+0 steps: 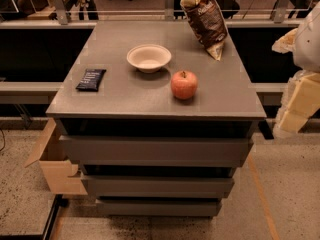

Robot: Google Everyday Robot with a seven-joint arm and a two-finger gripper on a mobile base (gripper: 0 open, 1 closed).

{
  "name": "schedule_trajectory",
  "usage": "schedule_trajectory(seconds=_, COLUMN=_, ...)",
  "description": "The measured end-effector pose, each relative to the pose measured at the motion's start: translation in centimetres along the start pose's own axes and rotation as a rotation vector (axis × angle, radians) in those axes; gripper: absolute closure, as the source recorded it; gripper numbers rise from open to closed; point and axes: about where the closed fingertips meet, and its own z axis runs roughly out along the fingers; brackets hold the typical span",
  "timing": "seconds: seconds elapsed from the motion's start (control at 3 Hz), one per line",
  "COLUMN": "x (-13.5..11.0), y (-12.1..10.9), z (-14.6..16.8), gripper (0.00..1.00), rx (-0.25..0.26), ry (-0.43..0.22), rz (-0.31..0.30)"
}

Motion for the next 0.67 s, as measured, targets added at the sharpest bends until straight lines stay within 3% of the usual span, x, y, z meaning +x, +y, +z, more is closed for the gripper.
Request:
schedule_trajectory(seconds=0.33, x=-0.1, y=0.1, z=-0.1, gripper=0.00, rx=0.006, ry=0.000, rz=-0.002)
schedule_trajectory(seconds=0.67, x=0.2, y=1.8, z=1.0, gripper=0.00, rx=-0.002, ry=-0.013, rz=-0.019)
